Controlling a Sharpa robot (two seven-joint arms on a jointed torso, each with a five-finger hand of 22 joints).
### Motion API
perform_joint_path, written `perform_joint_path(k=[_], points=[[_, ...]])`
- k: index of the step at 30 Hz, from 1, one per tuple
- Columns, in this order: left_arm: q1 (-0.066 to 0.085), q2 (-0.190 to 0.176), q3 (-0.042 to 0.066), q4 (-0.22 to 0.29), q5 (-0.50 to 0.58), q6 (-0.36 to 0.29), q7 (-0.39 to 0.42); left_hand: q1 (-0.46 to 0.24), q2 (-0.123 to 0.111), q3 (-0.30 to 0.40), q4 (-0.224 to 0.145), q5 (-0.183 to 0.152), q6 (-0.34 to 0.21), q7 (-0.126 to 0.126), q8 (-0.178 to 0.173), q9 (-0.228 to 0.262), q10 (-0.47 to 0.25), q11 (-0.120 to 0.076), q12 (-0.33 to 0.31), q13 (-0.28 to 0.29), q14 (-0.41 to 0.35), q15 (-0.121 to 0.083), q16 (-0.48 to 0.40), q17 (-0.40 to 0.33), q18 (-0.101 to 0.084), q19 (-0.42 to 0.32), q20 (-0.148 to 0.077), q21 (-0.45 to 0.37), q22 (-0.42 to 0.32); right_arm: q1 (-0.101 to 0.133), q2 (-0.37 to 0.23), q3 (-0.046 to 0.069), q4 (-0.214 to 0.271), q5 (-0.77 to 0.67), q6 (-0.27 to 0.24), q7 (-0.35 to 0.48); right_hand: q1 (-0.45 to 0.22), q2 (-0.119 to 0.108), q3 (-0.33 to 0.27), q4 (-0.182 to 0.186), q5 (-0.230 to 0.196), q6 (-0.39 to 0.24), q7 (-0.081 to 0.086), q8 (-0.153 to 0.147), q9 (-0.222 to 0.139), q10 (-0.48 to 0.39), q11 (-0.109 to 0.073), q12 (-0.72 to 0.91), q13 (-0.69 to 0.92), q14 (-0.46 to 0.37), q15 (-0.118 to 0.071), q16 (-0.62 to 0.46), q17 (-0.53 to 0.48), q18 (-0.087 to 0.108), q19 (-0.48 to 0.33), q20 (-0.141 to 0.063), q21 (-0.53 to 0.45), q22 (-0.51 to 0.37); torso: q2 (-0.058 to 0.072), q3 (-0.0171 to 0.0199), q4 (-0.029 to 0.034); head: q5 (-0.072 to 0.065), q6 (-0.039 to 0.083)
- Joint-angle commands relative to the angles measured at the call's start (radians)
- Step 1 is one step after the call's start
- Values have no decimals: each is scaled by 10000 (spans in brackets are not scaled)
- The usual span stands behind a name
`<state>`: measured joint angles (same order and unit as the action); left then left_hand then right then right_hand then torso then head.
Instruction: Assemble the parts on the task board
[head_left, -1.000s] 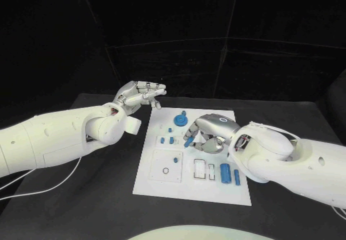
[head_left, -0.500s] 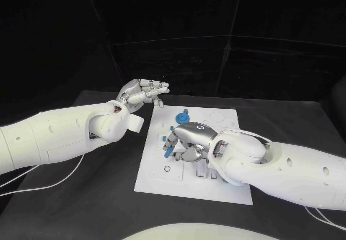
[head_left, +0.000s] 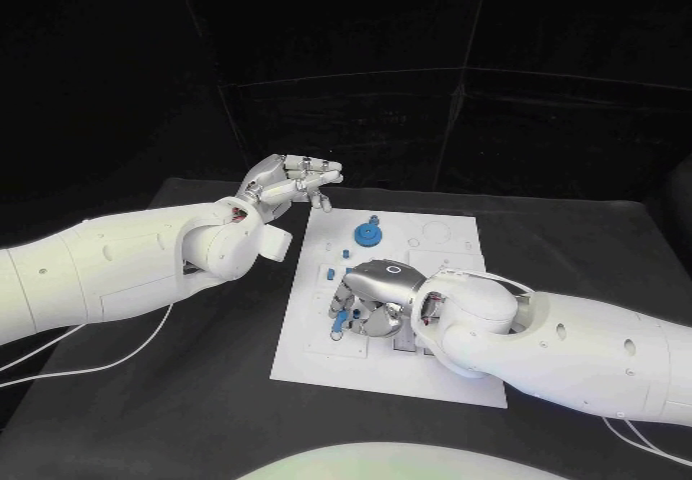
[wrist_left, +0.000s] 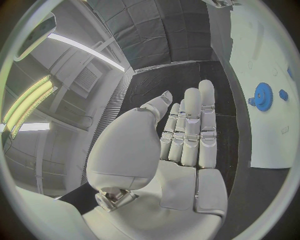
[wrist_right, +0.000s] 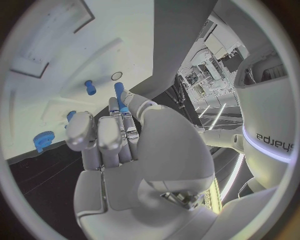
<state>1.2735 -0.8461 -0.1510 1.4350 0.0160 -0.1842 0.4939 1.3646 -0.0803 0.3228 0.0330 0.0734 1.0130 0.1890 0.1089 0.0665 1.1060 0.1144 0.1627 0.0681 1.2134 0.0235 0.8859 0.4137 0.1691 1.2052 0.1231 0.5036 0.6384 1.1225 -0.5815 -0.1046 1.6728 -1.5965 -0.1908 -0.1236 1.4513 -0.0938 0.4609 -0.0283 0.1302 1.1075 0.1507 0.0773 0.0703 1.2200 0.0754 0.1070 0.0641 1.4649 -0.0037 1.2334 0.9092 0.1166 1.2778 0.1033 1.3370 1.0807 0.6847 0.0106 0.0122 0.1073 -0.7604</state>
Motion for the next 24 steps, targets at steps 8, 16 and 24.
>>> perform_joint_path(k=[8, 16, 24], points=[[12, 22, 8, -6, 23, 129, 73, 99, 19, 27, -56, 42, -30, -4, 0, 8, -40, 5, 26, -5, -26, 20, 25, -14, 136, 54, 3, -66, -9, -27, 133, -15, -118, -184, 487, 29, -50, -17, 52, 15, 53, -26, 78, -63, -10, -13, 76, -38, 15, 4, 16, 6, -9, -135, -48, 7, 20, -9, -2, -5, -1, 12, -44], [12, 20, 8, 3, 23, 128, 67, 99, 19, 27, -56, 42, -30, -4, 0, 8, -40, 5, 26, -5, -26, 20, 25, -14, 136, 54, 3, -66, -9, -71, 255, -18, -179, -285, 456, -48, -67, -11, 61, 18, 54, -23, 79, -64, -9, -10, 77, -46, 16, 2, 19, 5, -13, -135, -52, 10, 19, -11, -3, -12, 12, 17, -68], [12, 3, 8, 25, 23, 127, 65, 99, 19, 27, -56, 42, -30, -4, 0, 8, -40, 5, 26, -5, -26, 20, 25, -14, 136, 54, 3, -66, -9, -125, 363, -19, -277, -553, 573, -250, -80, -9, 66, 21, 55, -24, 80, -66, -9, -10, 78, -52, 17, 0, 20, 1, -21, -132, -61, 12, 13, -24, -6, -8, 2, 33, -75]])
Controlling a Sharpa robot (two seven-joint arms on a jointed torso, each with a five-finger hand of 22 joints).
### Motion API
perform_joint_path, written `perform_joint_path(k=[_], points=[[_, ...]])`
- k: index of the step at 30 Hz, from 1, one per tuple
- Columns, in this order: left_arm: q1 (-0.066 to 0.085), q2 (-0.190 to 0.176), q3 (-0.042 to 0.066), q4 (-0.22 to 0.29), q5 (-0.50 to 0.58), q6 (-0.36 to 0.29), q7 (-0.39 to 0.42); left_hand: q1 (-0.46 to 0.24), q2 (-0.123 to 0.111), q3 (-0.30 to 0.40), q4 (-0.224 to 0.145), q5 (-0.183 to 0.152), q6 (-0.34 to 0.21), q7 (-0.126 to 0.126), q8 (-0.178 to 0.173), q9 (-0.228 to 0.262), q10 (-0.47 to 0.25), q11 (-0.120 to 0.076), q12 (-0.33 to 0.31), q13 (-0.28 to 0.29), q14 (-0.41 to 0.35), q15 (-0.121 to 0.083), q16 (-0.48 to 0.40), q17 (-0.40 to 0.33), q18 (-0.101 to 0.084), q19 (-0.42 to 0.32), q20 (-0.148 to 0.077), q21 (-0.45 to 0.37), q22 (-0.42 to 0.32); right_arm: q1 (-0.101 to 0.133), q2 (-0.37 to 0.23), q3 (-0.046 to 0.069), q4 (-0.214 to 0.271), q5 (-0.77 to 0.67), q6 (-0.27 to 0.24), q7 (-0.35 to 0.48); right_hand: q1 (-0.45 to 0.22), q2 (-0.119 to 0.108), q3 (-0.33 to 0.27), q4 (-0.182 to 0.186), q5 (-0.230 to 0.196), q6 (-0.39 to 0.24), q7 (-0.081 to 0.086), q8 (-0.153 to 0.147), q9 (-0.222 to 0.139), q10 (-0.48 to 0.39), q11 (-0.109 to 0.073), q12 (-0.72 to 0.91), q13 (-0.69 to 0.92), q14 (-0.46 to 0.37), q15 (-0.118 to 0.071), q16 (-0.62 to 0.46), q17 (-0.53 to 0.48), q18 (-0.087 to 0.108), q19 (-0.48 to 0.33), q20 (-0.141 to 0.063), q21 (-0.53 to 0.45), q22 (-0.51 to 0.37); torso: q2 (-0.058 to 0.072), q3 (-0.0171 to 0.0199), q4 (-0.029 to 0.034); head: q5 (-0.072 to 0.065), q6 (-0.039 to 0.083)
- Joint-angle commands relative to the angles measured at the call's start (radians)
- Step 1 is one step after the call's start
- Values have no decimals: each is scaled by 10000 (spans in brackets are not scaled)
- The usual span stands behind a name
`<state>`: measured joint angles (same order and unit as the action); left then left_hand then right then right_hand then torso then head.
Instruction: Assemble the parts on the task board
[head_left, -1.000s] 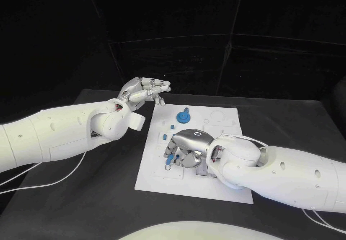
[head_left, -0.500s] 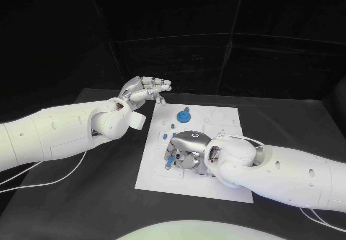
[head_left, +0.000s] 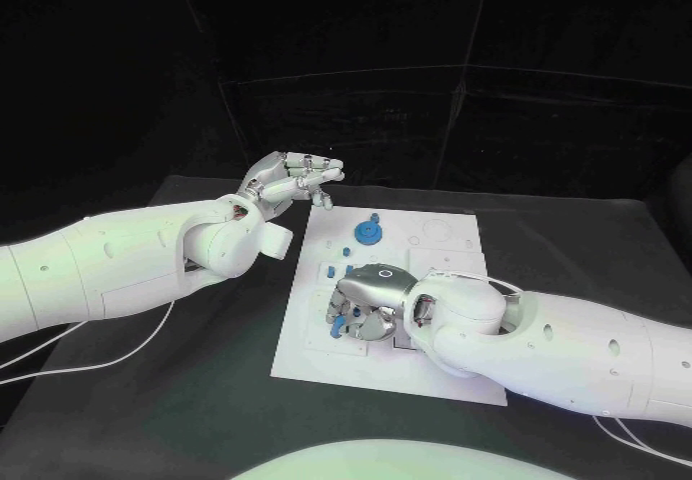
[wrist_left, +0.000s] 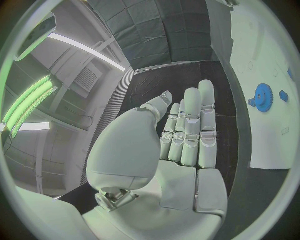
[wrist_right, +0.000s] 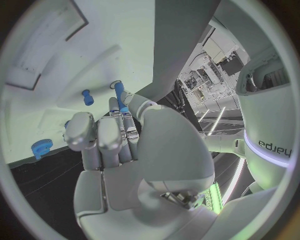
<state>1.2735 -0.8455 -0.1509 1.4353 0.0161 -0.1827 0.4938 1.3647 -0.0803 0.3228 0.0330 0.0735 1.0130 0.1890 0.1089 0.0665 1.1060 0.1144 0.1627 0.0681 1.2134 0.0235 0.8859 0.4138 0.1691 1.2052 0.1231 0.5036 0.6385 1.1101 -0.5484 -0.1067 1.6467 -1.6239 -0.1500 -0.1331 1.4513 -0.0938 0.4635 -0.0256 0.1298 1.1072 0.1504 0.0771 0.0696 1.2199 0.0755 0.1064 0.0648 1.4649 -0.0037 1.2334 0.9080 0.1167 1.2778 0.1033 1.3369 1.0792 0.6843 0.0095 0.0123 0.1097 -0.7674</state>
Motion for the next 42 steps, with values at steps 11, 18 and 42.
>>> perform_joint_path(k=[11, 18, 42], points=[[14, -30, 8, 46, 22, 111, 56, 99, 19, 27, -56, 42, -30, -4, 0, 8, -40, 5, 26, -5, -26, 20, 25, -14, 136, 54, 3, -66, -11, -49, 111, -3, -88, -506, 467, -386, -85, -11, 44, -8, 59, -24, 83, -67, -2, -10, 78, -52, 10, -1, 21, 0, -13, -132, -63, 13, 13, -10, 3, 8, -3, 32, -30], [14, -38, 8, 49, 22, 112, 49, 99, 19, 27, -56, 42, -30, -4, 0, 8, -40, 5, 26, -5, -26, 20, 25, -14, 136, 54, 3, -66, -11, -80, 122, -3, -45, -723, 269, -415, -105, -14, 54, -10, 58, -27, 84, -71, -2, -11, 79, -64, 10, -7, 24, -12, -38, -128, -77, 17, 5, -29, 4, 8, 1, 44, -42], [17, -50, 8, 61, 22, 108, 24, 99, 19, 27, -56, 42, -30, -4, 0, 8, -40, 5, 26, -5, -26, 20, 25, -14, 136, 54, 3, -66, -11, -106, 270, -3, -30, -729, 175, -283, -865, -529, -142, 136, 123, -1309, 244, -180, -70, -683, 296, -397, -3, -86, 216, -119, -291, -60, -321, 211, -192, -357, -3, 1, -1, 68, -67]])
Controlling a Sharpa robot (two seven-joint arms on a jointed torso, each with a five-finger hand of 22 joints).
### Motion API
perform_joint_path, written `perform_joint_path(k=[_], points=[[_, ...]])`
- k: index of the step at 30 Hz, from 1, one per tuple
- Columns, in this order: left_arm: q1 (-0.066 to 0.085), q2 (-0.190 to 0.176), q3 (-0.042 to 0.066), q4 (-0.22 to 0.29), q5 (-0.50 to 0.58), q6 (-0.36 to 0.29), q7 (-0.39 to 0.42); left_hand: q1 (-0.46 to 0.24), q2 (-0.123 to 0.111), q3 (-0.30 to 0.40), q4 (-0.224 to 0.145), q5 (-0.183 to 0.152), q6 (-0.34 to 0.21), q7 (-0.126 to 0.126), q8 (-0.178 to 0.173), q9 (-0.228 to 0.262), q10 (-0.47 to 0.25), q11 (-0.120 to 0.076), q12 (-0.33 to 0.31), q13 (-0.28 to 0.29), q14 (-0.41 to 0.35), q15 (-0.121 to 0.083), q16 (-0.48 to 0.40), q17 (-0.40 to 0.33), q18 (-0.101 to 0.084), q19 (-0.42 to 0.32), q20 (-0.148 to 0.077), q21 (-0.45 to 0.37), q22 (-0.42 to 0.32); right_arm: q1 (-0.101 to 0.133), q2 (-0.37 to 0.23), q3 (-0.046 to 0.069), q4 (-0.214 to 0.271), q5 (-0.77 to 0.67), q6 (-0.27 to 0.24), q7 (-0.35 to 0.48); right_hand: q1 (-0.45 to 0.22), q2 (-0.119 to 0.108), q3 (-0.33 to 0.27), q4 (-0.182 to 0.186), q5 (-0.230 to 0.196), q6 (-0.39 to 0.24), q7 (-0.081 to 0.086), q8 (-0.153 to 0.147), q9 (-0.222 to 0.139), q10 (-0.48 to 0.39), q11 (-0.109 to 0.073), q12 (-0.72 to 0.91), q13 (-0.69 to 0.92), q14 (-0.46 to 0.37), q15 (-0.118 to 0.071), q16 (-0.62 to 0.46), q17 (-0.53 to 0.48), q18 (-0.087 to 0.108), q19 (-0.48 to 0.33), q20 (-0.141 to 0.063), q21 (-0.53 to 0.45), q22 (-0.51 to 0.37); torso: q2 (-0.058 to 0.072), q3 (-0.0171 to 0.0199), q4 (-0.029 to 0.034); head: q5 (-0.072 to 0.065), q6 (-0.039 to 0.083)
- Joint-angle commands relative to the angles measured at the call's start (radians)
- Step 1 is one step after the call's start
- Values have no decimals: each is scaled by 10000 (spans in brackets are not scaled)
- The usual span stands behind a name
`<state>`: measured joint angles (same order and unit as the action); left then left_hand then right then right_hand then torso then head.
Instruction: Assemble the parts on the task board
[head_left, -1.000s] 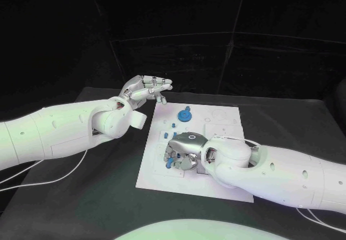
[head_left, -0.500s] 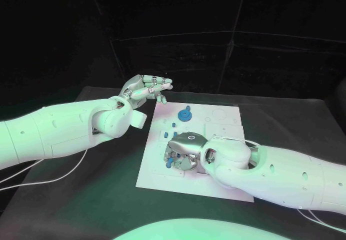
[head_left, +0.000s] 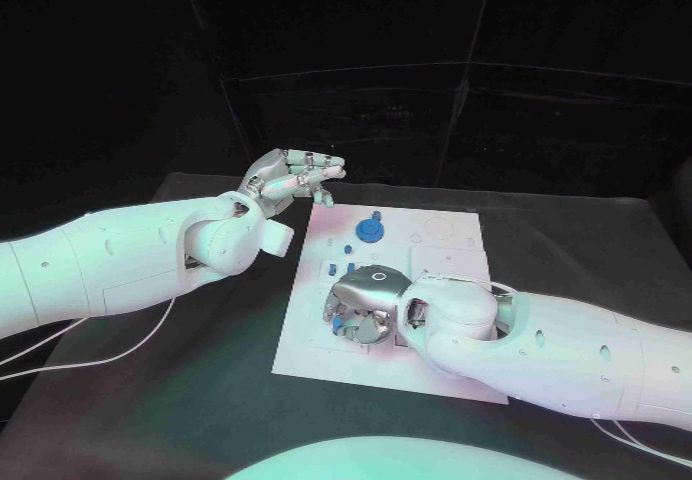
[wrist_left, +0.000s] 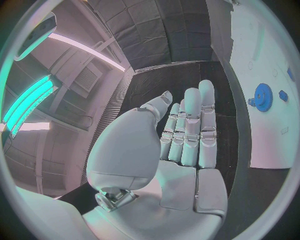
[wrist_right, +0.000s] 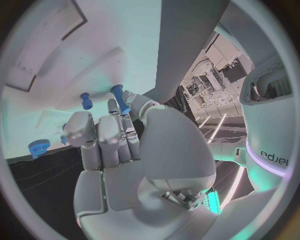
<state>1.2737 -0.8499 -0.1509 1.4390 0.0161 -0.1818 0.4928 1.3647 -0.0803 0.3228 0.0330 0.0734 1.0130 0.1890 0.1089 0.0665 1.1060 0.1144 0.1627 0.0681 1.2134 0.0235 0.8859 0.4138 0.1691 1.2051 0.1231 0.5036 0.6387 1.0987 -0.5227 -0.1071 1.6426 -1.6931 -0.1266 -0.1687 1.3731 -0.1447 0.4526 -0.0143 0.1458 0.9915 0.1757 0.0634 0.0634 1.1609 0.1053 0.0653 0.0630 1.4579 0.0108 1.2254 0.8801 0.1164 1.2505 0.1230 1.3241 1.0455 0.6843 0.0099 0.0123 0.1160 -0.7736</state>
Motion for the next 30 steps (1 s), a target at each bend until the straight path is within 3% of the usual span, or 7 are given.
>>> perform_joint_path(k=[1, 14, 19, 22, 25, 29, 30], points=[[15, -6, 9, 24, 22, 99, 32, 99, 19, 27, -56, 42, -30, -4, 0, 8, -40, 5, 26, -5, -27, 20, 25, -14, 136, 54, 3, -66, -13, 7, 13, 1, 12, -36, -71, 74, -93, -28, -45, 24, -67, -211, -11, -42, -9, -110, -1, 13, 14, -19, 71, -42, -21, -54, -56, 14, -72, -34, -3, -3, -1, 5, -5], [15, 3, 9, 9, 22, 103, 15, 99, 16, 35, -65, 39, -28, -6, 11, 10, -41, 4, 39, -4, -36, 20, 32, -18, 135, 61, 2, -75, -25, -6, -95, 0, 111, -21, -413, 136, -145, -107, -329, -18, -130, -759, 18, -8, 22, -797, 84, 5, 3, -133, 132, -259, -413, 55, -419, 56, -413, -613, -4, 6, -1, 1, 5], [15, -15, 8, -6, 22, 98, 9, 99, 16, 35, -65, 39, -28, -6, 11, 10, -41, 4, 39, -4, -36, 20, 32, -18, 135, 61, 2, -75, -25, -6, -608, 3, 594, 30, -719, 302, -315, -297, -1259, 4, 141, -1534, 46, -29, 1, -1786, 142, 52, 12, -405, 191, -829, -1292, 236, -1044, 112, -1063, -1623, -27, 10, -13, 12, 10], [15, -28, 8, -31, 22, 102, 1, 99, 16, 35, -65, 39, -28, -6, 11, 10, -41, 4, 39, -4, -36, 20, 32, -18, 135, 61, 2, -75, -25, 15, -1019, 12, 975, 110, -1019, 478, -191, -148, -2244, 111, 244, -2300, 46, -41, -8, -2320, 213, 212, 42, -636, 246, -1364, -2037, 360, -1474, 176, -1633, -2411, -55, 2, -38, 1, 0], [14, -35, 7, -59, 22, 114, 0, 99, 16, 35, -65, 39, -28, -6, 11, 10, -41, 4, 39, -4, -36, 20, 32, -18, 135, 61, 2, -75, -25, 194, -1593, 21, 1419, 507, -1519, 845, 82, 137, -3124, 268, 472, -2033, 109, -4, 30, -2338, 193, 637, 69, -670, 235, -1629, -2373, 406, -1537, 168, -1918, -2751, -84, 9, -57, -19, 26], [13, -39, 6, -80, 22, 126, 5, 102, 13, 37, -70, 39, -31, -5, 12, 9, -44, 5, 41, -5, -37, 19, 34, -19, 135, 63, 1, -77, -28, 692, -2332, 22, 1748, 1891, -2082, 1231, 148, 391, -3341, 361, 688, -1093, 127, 182, 135, -1648, 159, 1178, 134, -511, 192, -1476, -2118, 379, -1365, 130, -1852, -2627, -98, 14, -41, -163, 64], [11, -38, 4, -93, 22, 124, 11, 102, 13, 37, -70, 39, -31, -5, 12, 9, -44, 5, 41, -5, -37, 19, 34, -19, 135, 63, 1, -77, -28, 912, -2686, 27, 1858, 2538, -2232, 1277, 142, 478, -3378, 405, 737, -903, 139, 229, 153, -1329, 136, 1369, 159, -432, 177, -1352, -1925, 362, -1273, 119, -1784, -2522, -114, 9, -47, -211, 116]])
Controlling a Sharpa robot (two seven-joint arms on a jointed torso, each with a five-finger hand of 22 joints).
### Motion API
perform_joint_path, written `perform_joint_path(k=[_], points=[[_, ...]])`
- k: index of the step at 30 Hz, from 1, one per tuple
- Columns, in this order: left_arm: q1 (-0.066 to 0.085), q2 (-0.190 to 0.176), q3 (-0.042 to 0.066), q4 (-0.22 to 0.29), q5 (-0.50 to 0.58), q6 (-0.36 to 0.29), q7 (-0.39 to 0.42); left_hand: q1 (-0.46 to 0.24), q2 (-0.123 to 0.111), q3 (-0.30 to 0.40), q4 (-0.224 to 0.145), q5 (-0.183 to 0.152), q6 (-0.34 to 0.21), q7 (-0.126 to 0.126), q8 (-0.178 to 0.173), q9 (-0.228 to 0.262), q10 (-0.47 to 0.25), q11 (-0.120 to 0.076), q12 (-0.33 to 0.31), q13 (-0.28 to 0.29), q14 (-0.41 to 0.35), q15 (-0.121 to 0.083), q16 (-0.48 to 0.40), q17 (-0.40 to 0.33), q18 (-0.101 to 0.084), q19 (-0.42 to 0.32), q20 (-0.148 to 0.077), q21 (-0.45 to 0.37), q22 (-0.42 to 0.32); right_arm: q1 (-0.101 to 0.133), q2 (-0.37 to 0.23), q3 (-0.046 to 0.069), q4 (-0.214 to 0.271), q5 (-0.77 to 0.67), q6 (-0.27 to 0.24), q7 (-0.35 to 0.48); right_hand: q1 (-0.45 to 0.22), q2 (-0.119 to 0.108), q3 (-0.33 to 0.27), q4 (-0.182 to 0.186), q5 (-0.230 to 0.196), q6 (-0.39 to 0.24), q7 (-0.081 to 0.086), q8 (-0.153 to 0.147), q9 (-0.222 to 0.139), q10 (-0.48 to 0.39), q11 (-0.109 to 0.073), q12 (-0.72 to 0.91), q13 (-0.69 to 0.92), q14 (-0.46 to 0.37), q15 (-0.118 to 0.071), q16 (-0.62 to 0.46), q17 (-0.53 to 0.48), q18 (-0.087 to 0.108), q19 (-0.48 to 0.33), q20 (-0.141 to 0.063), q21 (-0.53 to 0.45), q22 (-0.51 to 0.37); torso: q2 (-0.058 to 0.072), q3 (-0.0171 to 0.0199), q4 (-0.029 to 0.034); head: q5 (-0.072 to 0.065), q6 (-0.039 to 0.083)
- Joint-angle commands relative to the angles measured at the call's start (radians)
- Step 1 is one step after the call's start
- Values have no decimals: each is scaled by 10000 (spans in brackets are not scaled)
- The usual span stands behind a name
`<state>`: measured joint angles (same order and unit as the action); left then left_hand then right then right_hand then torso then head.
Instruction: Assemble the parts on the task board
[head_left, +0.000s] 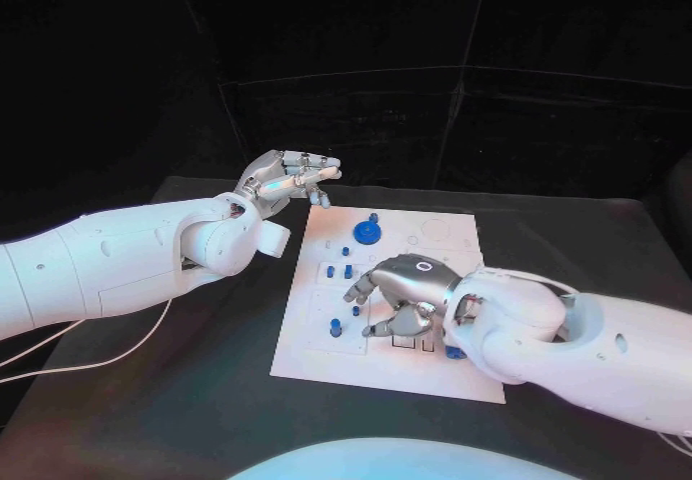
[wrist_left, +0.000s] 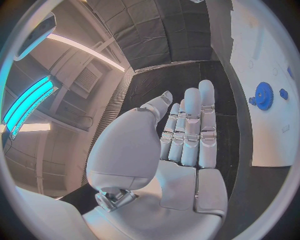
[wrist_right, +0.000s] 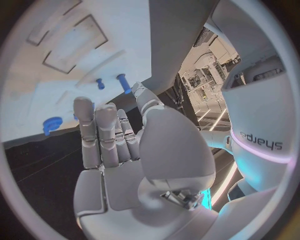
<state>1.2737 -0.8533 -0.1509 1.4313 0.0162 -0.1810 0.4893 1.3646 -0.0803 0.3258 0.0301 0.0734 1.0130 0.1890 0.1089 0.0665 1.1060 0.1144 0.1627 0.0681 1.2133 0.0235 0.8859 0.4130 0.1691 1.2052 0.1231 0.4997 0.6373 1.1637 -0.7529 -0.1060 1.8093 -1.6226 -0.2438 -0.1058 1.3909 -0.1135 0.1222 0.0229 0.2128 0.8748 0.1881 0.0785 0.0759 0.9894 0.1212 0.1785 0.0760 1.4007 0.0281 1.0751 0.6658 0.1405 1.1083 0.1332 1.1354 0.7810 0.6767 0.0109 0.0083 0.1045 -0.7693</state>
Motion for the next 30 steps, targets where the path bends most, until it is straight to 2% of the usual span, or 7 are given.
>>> perform_joint_path(k=[1, 6, 12, 14, 17, 22, 30], points=[[10, -1, 3, -22, 21, 117, 51, 102, 13, 8, -41, 39, -31, -5, 12, 9, -44, 5, 41, -5, -37, 19, 34, -11, 135, 63, 2, -37, -14, 384, -607, 20, 258, 2161, -1103, 602, -44, 205, -89, 59, 85, 353, 19, 99, 35, 573, -42, 340, 47, 203, -11, 255, 378, 104, 231, 7, 172, 229, -50, -2, -10, -120, 96], [2, 21, -2, -42, 22, 109, 62, 102, 13, 8, -41, 39, -31, -5, 12, 9, -44, 5, 41, -5, -37, 19, 34, -11, 135, 63, 2, -37, -14, 772, -1565, 26, 406, 3167, -1026, -155, -61, 338, -136, 247, 103, 1011, -268, 357, 98, 2119, -446, 1179, 376, 659, -305, 1209, 1812, -165, 1241, -222, 1125, 1730, -132, -17, -63, -317, 144], [-1, 61, -5, -36, 22, 116, 76, 102, 13, 8, -41, 39, -31, -5, 12, 9, -44, 5, 41, -5, -37, 19, 34, -11, 135, 63, 2, -37, -14, 872, -2379, 4, 514, 3344, -1158, -2118, -338, 248, -464, 724, 141, 1334, -607, 549, 95, 3298, -836, 2355, 1239, 901, -640, 2012, 3019, -436, 2069, -548, 1989, 3143, -164, -30, -157, -629, 210], [-2, 64, -6, -32, 22, 117, 76, 99, 9, 6, -41, 37, -29, -5, 14, 10, -42, 5, 43, -5, -38, 20, 35, -12, 135, 63, 2, -38, -15, 835, -2593, -11, 583, 3312, -1211, -2702, -578, 198, -643, 971, 304, 1375, -660, 591, 89, 3495, -884, 2777, 1602, 954, -677, 2254, 3417, -515, 2272, -604, 2211, 3530, -172, -28, -183, -676, 214], [-2, 65, -7, -33, 22, 106, 69, 96, 6, 4, -41, 36, -28, -5, 16, 10, -41, 5, 46, -4, -38, 20, 36, -12, 135, 64, 2, -39, -17, 745, -2951, -115, 777, 3218, -1232, -3483, -1088, 69, -1148, 1561, 1282, 1408, -760, 709, 91, 3611, -973, 4192, 3043, 1034, -747, 2725, 4191, -623, 2538, -682, 2540, 4093, -184, -35, -220, -801, 173], [-9, 49, -12, -31, 22, 136, 69, 89, 6, 2, -37, 35, -22, -6, 21, 12, -36, 4, 51, -3, -39, 20, 37, -12, 134, 65, 2, -41, -19, 581, -3435, -480, 1174, 2983, -1011, -4584, -1315, 225, -2014, 2654, 1113, 1237, -737, 1045, 108, 3641, -917, 8116, 7724, 1048, -696, 3166, 4935, -709, 2722, -668, 2859, 4638, -210, -33, -299, -856, 104], [-18, 27, -19, -9, 22, 217, 84, 45, -1, -15, -15, 31, -11, -7, 33, 14, -28, 5, 63, -1, -42, 24, 42, -15, 132, 67, 5, -49, -28, 195, -3632, -606, 1442, 2681, -806, -5129, -1537, 411, -2695, 2681, 876, 1465, -876, 1744, 448, 3934, -1017, 10067, 10208, 1114, -769, 3481, 5561, -786, 2905, -700, 3090, 5072, -239, -38, -339, -886, 46]])
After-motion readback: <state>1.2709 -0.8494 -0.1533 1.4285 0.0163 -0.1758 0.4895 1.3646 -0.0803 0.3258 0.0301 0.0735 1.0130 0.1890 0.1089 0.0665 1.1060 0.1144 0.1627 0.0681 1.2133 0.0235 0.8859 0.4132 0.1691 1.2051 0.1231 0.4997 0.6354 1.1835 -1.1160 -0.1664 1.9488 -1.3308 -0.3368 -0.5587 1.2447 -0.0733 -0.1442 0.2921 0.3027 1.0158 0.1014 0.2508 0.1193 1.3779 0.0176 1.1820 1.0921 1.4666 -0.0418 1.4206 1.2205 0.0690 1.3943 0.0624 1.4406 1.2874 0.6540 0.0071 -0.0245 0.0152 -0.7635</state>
